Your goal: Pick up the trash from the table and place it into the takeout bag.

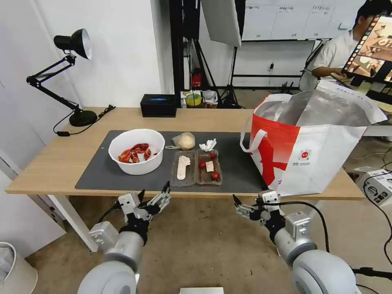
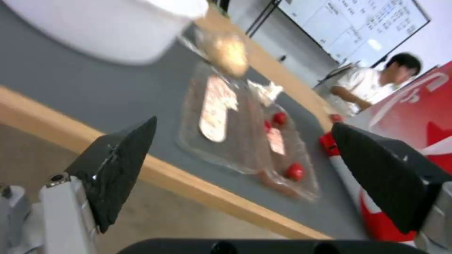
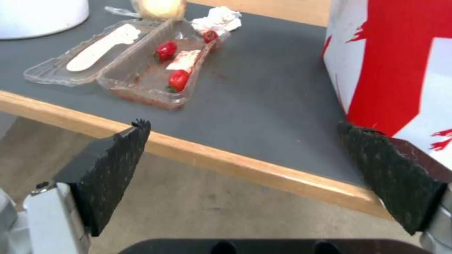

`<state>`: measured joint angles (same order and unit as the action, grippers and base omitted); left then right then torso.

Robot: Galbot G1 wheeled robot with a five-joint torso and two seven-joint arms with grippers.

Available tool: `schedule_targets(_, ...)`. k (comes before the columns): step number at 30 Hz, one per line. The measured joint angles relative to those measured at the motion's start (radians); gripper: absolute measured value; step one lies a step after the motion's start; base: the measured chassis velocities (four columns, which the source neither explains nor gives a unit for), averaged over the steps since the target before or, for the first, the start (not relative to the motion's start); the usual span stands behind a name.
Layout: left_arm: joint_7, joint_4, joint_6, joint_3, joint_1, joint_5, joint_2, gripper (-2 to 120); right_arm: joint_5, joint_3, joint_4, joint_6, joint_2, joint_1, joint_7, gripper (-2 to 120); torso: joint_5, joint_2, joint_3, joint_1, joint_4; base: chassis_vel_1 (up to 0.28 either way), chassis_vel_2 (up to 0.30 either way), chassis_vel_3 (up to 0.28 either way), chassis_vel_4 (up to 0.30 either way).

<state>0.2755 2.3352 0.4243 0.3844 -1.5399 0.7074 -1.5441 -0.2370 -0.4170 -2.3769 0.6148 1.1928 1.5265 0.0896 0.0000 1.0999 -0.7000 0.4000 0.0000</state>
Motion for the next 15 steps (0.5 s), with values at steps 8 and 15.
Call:
schedule_targets(8,0.133,-0.064,-0.019,-0.047,0.105,0.271,0.015,100,0.002,-0.025,-0.010,-0.002,-0.005,0.016,0.005,100,0.0000,0.000,0.000,0.000,0.0000,0.000,0.000,0.000,0.000)
schedule_targets(15,0.226,-0.078,-0.026,-0.073,0.160,0.445,0.024,100,0.008,-0.053,-0.017,-0.004,-0.005,0.032,0.005,100,0.0001,0.000,0.000,0.000,-0.0001,0.000,0.000,0.000,0.000)
